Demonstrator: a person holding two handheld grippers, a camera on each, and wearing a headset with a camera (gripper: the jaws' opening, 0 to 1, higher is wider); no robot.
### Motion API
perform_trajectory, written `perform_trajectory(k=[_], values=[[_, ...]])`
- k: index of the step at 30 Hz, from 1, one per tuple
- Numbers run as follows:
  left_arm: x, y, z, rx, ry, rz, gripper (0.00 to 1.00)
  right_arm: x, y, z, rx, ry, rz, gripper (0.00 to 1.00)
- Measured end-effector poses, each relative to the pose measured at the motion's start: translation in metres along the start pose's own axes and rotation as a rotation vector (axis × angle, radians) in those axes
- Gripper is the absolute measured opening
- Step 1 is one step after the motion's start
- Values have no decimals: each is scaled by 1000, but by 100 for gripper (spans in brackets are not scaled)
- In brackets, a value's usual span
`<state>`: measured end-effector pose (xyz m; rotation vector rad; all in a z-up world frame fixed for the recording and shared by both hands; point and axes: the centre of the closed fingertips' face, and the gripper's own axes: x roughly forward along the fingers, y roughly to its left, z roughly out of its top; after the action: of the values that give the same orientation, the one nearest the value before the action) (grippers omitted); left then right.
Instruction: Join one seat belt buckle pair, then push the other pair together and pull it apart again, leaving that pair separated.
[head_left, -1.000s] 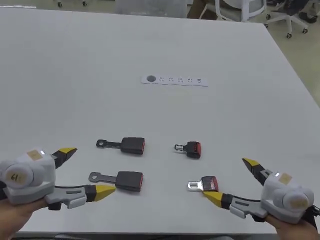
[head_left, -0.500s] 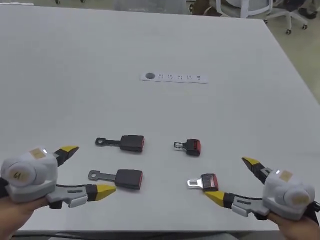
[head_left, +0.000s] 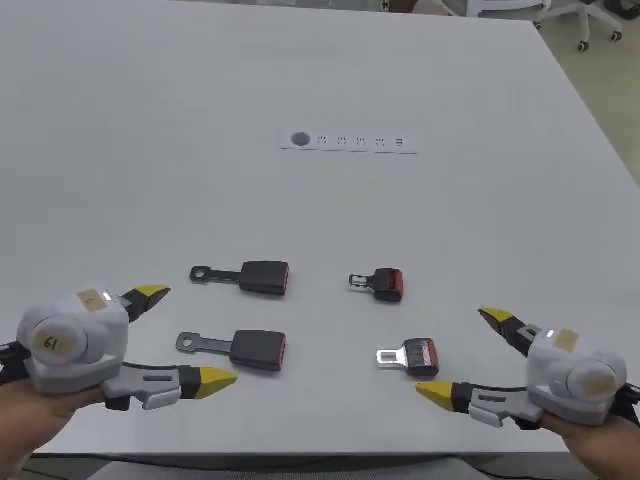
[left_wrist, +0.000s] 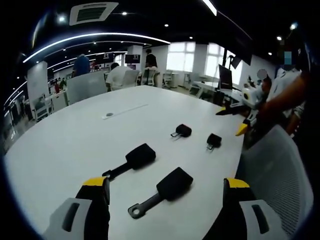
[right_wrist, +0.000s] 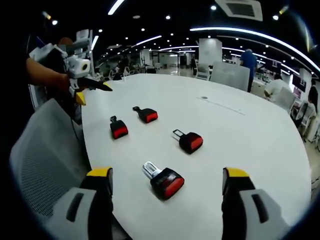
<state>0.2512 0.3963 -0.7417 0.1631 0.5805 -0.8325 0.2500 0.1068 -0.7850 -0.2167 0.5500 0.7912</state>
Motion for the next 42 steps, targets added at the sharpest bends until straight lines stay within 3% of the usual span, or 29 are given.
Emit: perform_trajectory(k=[12,42], values=[[15,1,0,43,32,-43,95,11,-3,-6,-31,42,39,89],[52,5,-16,119,128,-155,87,36,-8,-27,-109,153,179,84]])
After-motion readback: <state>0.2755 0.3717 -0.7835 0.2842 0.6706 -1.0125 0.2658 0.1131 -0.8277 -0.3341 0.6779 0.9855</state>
